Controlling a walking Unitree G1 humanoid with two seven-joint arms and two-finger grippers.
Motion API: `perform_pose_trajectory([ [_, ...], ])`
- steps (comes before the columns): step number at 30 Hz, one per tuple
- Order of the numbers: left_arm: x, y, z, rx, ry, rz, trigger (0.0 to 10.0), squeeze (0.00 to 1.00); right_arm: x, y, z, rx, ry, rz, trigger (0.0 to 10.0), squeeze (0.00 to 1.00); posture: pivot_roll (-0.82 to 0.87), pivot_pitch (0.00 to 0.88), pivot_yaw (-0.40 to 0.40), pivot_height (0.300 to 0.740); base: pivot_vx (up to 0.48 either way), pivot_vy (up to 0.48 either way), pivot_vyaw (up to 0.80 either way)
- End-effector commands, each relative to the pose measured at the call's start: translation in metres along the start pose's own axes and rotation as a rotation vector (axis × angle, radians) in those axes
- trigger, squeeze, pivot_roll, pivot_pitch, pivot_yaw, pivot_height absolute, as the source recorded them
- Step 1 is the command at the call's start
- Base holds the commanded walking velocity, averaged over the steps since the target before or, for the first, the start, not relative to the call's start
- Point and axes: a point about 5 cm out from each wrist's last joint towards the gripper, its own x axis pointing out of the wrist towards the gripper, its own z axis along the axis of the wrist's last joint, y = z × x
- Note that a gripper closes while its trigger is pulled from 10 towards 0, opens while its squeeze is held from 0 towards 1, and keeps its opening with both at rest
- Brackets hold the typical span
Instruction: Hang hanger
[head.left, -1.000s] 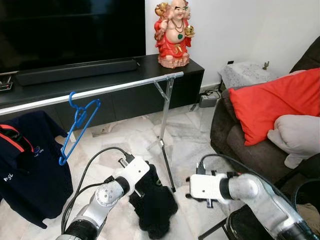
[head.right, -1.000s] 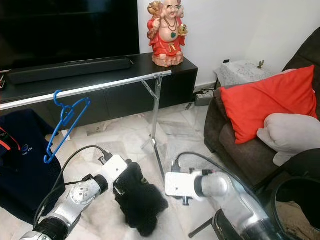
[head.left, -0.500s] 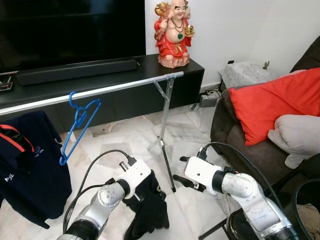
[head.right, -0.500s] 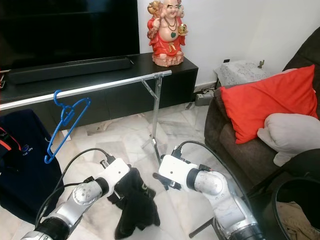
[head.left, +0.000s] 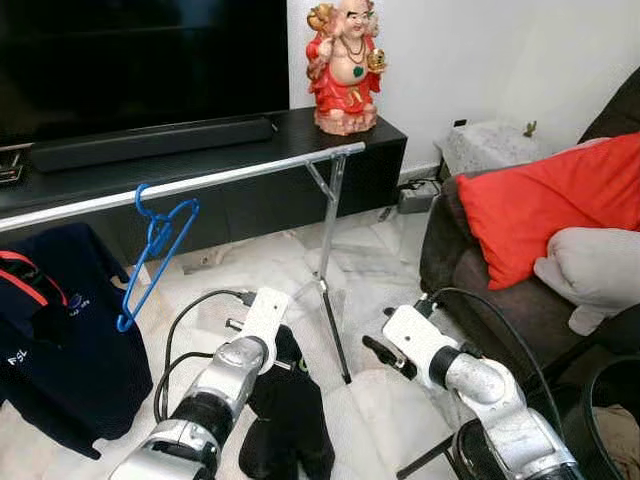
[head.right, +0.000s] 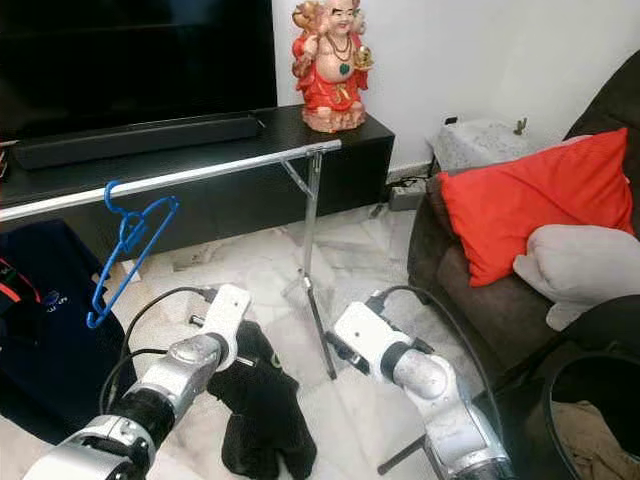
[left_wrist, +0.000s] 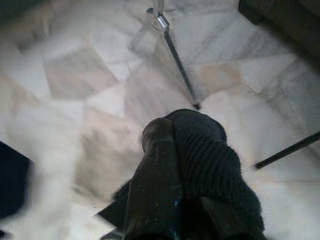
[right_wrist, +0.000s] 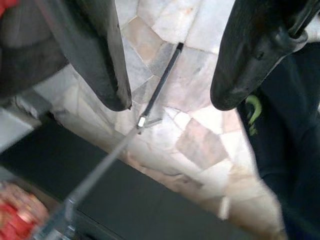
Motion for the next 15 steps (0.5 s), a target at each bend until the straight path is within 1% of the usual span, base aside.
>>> perform_pose_trajectory([
  [1,0.0,-0.008,0.025,-0.094,-0.041,-0.008,10.0,0.0,0.002,-0.001,-0.012,0.109,0.037,-0.083,10.0,0.0,0.01,0.04,0.043,0.74,0.0,0.0,0.0],
  [3,0.0,-0.011,0.03,-0.124,-0.054,-0.009,10.0,0.0,0.003,0.001,-0.016,0.168,0.047,-0.109,10.0,0.0,0.0,0.035,0.045,0.74,0.0,0.0,0.0],
  [4,-0.001,-0.016,0.036,-0.176,-0.065,-0.04,10.0,0.0,0.005,0.006,-0.021,0.273,0.047,-0.104,10.0,0.0,0.0,0.035,0.045,0.74,0.0,0.0,0.0],
  [5,-0.001,-0.016,0.036,-0.176,-0.065,-0.04,10.0,0.0,0.005,0.006,-0.021,0.273,0.047,-0.104,10.0,0.0,0.0,0.035,0.045,0.74,0.0,0.0,0.0],
  [6,-0.002,-0.021,0.044,-0.175,-0.098,-0.081,10.0,0.0,0.006,0.012,-0.025,0.335,0.049,-0.079,10.0,0.0,0.01,0.032,0.046,0.74,0.0,0.0,0.0],
  [8,-0.005,-0.026,0.055,-0.077,-0.197,-0.13,10.0,0.0,0.005,0.014,-0.027,0.305,0.053,-0.075,10.0,0.0,0.01,0.03,0.046,0.74,0.0,0.0,0.0],
  [9,-0.007,-0.028,0.061,-0.009,-0.256,-0.141,10.0,0.0,0.005,0.014,-0.027,0.292,0.053,-0.08,10.0,0.0,0.01,0.03,0.046,0.74,0.0,0.0,0.0],
  [10,-0.008,-0.025,0.062,-0.05,-0.264,-0.129,10.0,0.0,0.005,0.014,-0.027,0.306,0.043,-0.088,10.0,0.0,0.01,0.032,0.046,0.74,0.0,0.0,0.0],
  [11,-0.008,-0.025,0.062,-0.05,-0.264,-0.129,10.0,0.0,0.005,0.014,-0.027,0.306,0.043,-0.088,10.0,0.0,0.01,0.032,0.046,0.74,0.0,0.0,0.0],
  [12,-0.008,-0.023,0.062,-0.11,-0.25,-0.123,10.0,0.0,0.005,0.014,-0.027,0.32,0.035,-0.097,10.0,0.0,0.0,0.036,0.045,0.74,0.0,0.0,0.0],
  [14,-0.009,-0.022,0.068,-0.159,-0.258,-0.13,10.0,0.0,0.006,0.015,-0.023,0.37,0.003,-0.092,10.0,0.0,0.0,0.039,0.043,0.74,0.0,0.0,0.0],
  [15,-0.012,-0.022,0.078,-0.196,-0.284,-0.141,10.0,0.0,0.007,0.02,-0.019,0.416,-0.03,-0.049,10.0,0.0,0.01,0.041,0.042,0.74,0.0,0.0,0.0],
])
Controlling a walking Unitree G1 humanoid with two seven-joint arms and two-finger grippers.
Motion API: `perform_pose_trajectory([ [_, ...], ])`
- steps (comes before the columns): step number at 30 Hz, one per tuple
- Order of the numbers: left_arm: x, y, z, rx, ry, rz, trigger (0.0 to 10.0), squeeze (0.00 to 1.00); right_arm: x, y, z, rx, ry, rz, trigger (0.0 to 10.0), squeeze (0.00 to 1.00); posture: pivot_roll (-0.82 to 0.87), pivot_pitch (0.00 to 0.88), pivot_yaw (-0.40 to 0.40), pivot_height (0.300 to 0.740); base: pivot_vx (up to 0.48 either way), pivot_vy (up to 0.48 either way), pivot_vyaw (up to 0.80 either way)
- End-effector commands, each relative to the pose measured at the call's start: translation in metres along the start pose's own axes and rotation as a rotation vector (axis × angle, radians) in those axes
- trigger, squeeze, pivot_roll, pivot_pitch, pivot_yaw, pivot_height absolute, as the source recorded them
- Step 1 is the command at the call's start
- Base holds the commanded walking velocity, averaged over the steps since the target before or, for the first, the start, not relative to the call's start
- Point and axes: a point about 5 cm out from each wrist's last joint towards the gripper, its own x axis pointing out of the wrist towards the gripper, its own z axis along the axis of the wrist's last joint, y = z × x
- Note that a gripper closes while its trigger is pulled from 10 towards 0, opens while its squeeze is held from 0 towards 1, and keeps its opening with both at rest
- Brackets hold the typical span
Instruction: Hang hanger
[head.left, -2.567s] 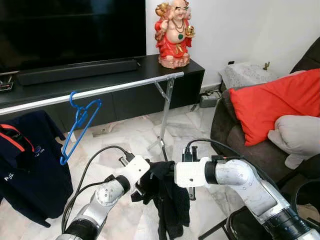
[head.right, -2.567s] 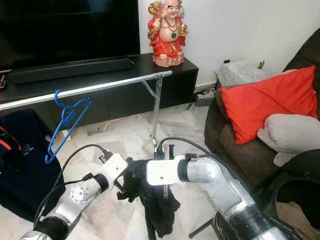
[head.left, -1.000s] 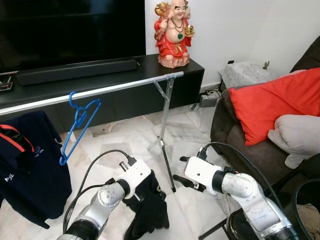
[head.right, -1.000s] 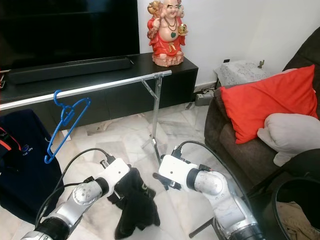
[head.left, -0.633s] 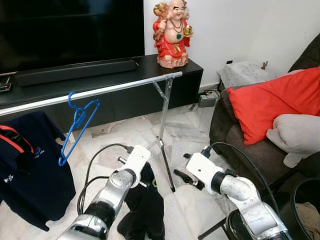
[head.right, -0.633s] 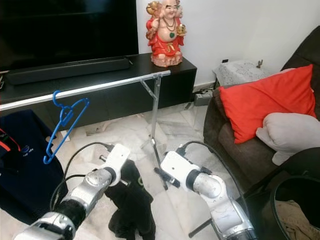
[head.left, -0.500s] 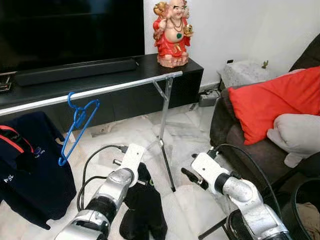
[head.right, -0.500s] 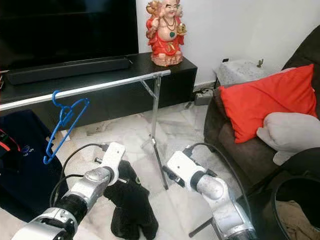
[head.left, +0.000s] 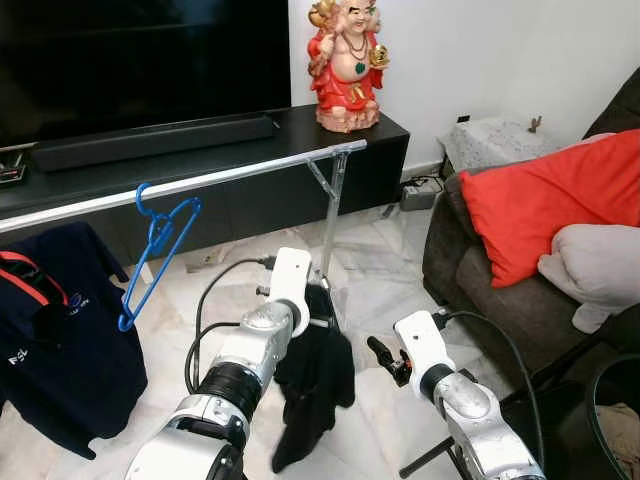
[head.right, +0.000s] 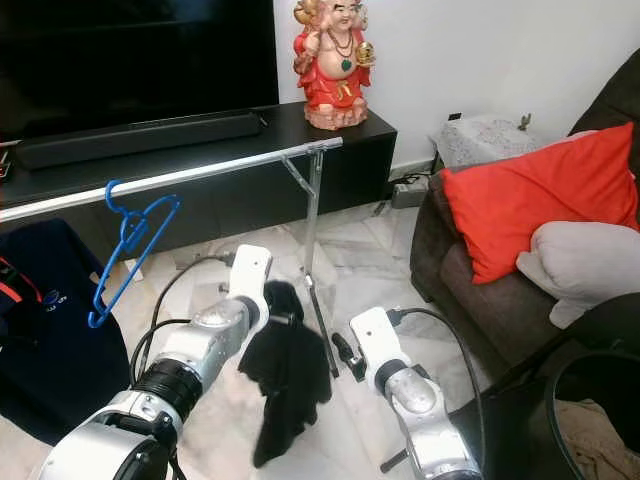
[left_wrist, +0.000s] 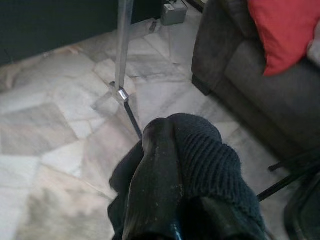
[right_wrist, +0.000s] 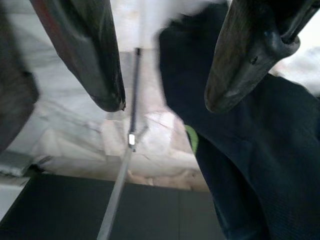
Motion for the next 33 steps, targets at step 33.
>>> perform_pose_trajectory([
  [33,0.004,-0.058,0.054,0.047,-0.168,-0.231,10.0,0.0,-0.003,-0.004,-0.028,0.209,-0.187,-0.406,10.0,0.0,-0.01,0.04,0.084,0.74,0.0,0.0,0.0],
])
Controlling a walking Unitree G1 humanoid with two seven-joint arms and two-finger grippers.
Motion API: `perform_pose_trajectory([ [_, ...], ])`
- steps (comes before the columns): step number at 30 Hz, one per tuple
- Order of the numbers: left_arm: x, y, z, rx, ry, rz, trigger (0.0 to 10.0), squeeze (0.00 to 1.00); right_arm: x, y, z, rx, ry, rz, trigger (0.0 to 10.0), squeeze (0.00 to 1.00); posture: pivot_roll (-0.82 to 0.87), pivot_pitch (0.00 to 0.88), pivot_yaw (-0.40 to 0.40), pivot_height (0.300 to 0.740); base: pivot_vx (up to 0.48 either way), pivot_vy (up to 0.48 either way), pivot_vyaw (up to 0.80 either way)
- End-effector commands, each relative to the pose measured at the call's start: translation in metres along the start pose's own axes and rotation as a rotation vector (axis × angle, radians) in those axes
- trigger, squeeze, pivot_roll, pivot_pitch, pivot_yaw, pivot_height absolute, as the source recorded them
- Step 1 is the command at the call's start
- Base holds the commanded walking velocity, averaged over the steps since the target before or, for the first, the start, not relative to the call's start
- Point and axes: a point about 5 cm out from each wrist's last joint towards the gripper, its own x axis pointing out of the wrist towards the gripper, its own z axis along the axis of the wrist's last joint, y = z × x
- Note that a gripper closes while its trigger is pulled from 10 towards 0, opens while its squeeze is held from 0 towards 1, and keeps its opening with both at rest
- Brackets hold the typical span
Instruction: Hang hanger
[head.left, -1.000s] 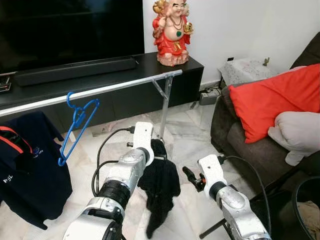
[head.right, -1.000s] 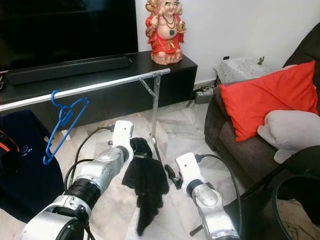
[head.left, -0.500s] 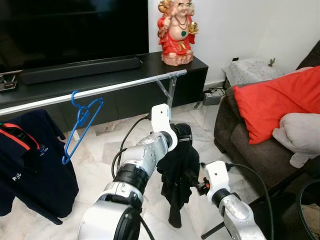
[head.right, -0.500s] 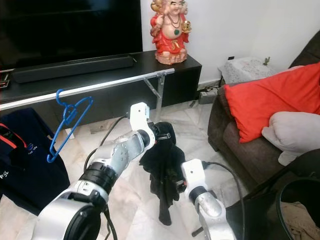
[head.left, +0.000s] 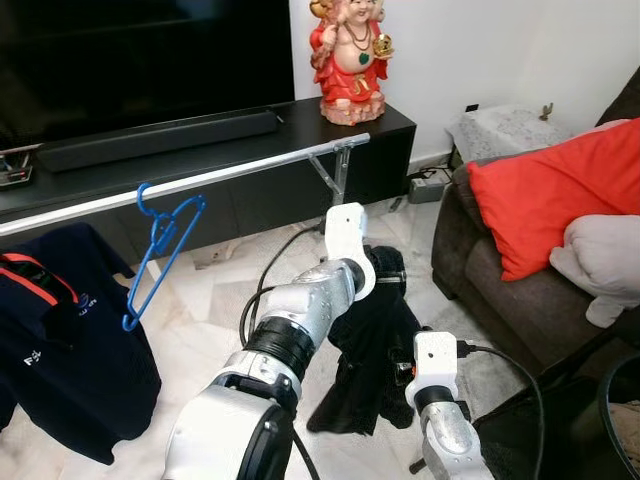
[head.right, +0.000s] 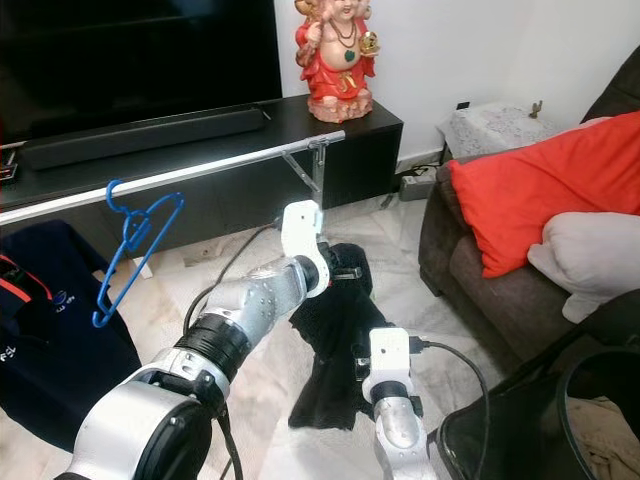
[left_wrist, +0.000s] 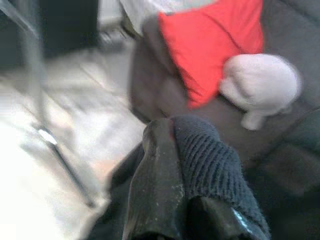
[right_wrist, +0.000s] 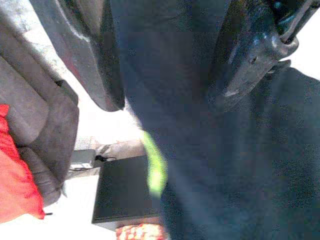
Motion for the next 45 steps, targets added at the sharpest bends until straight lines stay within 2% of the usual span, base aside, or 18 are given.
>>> perform_pose_trajectory([
  [1,-0.008,0.021,0.001,0.078,-0.046,0.047,10.0,0.0,0.001,-0.012,0.001,0.064,0.002,-0.047,10.0,0.0,-0.01,0.04,0.084,0.74,0.0,0.0,0.0],
  [4,-0.024,0.053,-0.006,0.135,-0.079,0.133,10.0,0.0,0.002,-0.019,0.004,0.137,-0.008,-0.08,10.0,0.0,0.0,0.042,0.079,0.74,0.0,0.0,0.0],
  [5,-0.036,0.071,-0.016,0.199,-0.067,0.186,10.0,0.0,0.002,-0.023,0.006,0.176,-0.015,-0.1,10.0,0.0,0.01,0.044,0.075,0.74,0.0,0.0,0.0],
  [6,-0.036,0.071,-0.016,0.199,-0.067,0.186,10.0,0.0,0.002,-0.023,0.006,0.176,-0.015,-0.1,10.0,0.0,0.01,0.044,0.075,0.74,0.0,0.0,0.0],
  [9,-0.055,0.093,-0.031,0.276,-0.046,0.252,10.0,0.0,0.002,-0.026,0.008,0.205,-0.027,-0.104,10.0,0.0,0.02,0.046,0.07,0.74,0.0,0.0,0.0],
  [11,-0.076,0.113,-0.049,0.252,-0.048,0.328,10.0,0.0,0.003,-0.023,0.009,0.177,-0.025,-0.062,10.0,0.0,0.02,0.044,0.067,0.74,0.0,0.0,0.0],
  [12,-0.087,0.121,-0.062,0.203,-0.034,0.357,10.0,0.0,0.002,-0.022,0.01,0.142,-0.036,-0.053,10.0,0.0,0.02,0.044,0.065,0.74,0.0,0.0,0.0],
  [13,-0.087,0.121,-0.062,0.203,-0.034,0.357,10.0,0.0,0.002,-0.022,0.01,0.142,-0.036,-0.053,10.0,0.0,0.02,0.044,0.065,0.74,0.0,0.0,0.0],
  [14,-0.094,0.126,-0.071,0.173,-0.024,0.379,10.0,0.0,0.001,-0.023,0.01,0.132,-0.046,-0.055,10.0,0.0,0.02,0.041,0.064,0.74,0.0,0.0,0.0],
  [17,-0.098,0.128,-0.077,0.18,-0.008,0.388,10.0,0.0,0.0,-0.024,0.01,0.14,-0.05,-0.058,10.0,0.0,0.02,0.042,0.061,0.74,0.0,0.0,0.19],
  [19,-0.107,0.13,-0.088,0.202,0.019,0.398,10.0,0.0,-0.002,-0.026,0.009,0.13,-0.047,-0.066,10.0,0.0,0.02,0.04,0.054,0.74,0.0,0.0,0.77],
  [23,-0.118,0.13,-0.098,0.196,0.002,0.425,10.0,0.0,-0.006,-0.026,0.004,0.136,-0.025,-0.033,10.0,0.0,0.02,0.037,0.05,0.74,0.0,0.0,0.77],
  [28,-0.126,0.128,-0.105,0.305,0.004,0.408,10.0,0.0,-0.009,-0.025,0.003,0.142,-0.027,-0.03,10.0,0.0,0.02,0.029,0.055,0.74,0.0,0.0,0.78],
  [33,-0.139,0.13,-0.114,0.259,-0.017,0.46,10.0,0.0,-0.016,-0.023,-0.002,0.156,-0.01,-0.026,10.0,0.0,0.02,0.017,0.06,0.74,0.0,0.0,0.78],
  [37,-0.141,0.13,-0.118,0.248,-0.016,0.47,10.0,0.0,-0.022,-0.022,-0.008,0.169,0.005,-0.03,10.0,0.0,0.02,0.004,0.06,0.74,0.0,0.0,0.61],
  [39,-0.139,0.124,-0.12,0.269,-0.027,0.431,10.0,0.0,-0.024,-0.023,-0.011,0.201,0.019,-0.049,10.0,0.0,0.02,0.0,0.061,0.74,0.0,0.0,0.0],
  [45,-0.138,0.116,-0.126,0.226,-0.008,0.383,10.0,0.0,-0.028,-0.026,-0.016,0.242,0.043,-0.096,10.0,0.0,0.01,0.0,0.063,0.74,0.0,0.0,0.0],
])
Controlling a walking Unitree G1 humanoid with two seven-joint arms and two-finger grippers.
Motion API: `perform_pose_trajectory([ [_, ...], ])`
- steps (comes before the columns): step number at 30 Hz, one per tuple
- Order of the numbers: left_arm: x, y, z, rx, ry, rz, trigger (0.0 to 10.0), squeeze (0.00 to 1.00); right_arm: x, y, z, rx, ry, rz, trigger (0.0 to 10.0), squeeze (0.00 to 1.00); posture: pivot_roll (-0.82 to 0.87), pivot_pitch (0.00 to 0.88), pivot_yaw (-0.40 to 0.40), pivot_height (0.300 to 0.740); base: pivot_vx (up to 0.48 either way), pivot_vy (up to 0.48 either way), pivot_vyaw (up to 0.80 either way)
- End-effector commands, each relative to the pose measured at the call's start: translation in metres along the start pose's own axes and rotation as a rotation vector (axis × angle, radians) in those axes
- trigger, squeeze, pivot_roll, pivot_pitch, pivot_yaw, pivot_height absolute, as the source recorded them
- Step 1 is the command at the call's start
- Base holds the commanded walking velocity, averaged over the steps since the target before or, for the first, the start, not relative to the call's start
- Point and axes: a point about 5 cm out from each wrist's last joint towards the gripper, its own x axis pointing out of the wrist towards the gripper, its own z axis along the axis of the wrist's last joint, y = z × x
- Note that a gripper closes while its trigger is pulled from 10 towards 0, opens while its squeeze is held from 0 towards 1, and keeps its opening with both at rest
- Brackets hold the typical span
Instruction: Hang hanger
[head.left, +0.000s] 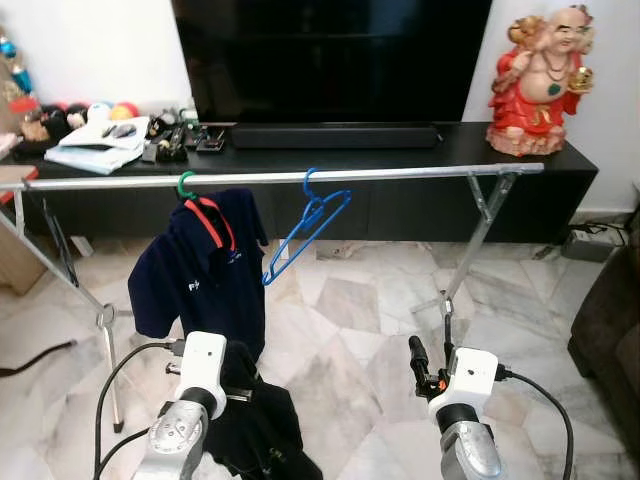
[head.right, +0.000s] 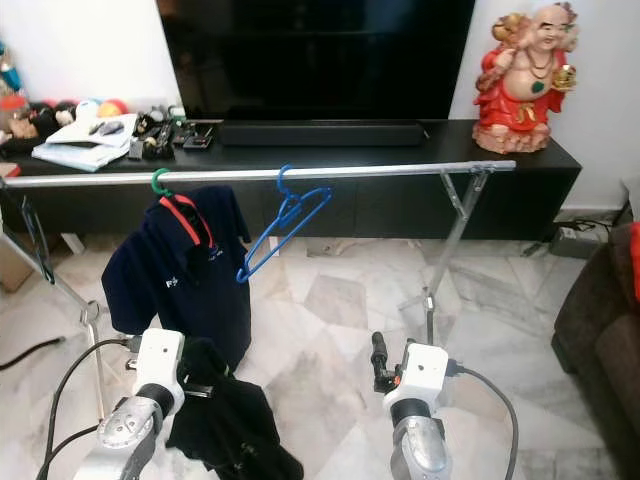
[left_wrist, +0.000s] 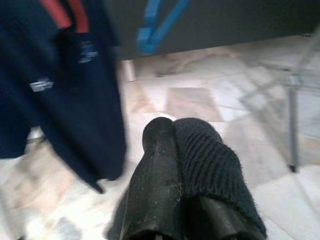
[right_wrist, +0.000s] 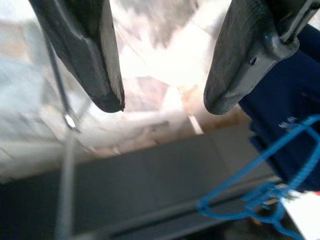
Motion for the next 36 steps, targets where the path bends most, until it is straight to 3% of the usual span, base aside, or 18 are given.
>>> perform_pose_trajectory([
  [1,0.0008,-0.0015,0.0075,0.006,-0.034,-0.014,10.0,0.0,-0.0016,-0.0054,0.0016,0.018,-0.004,-0.029,10.0,0.0,0.01,0.0,0.063,0.74,0.0,0.0,0.0],
  [13,0.0015,-0.002,0.0086,-0.029,-0.033,-0.01,10.0,0.0,-0.0027,-0.0091,0.0035,0.034,-0.001,-0.053,10.0,0.0,0.02,0.0,0.049,0.74,0.0,0.0,0.0],
  [36,0.0028,0.0016,0.0119,-0.051,-0.023,0.011,10.0,0.0,-0.001,-0.0038,0.0073,0.037,0.003,-0.051,10.0,0.0,0.03,0.038,0.051,0.74,0.0,0.399,0.0],
])
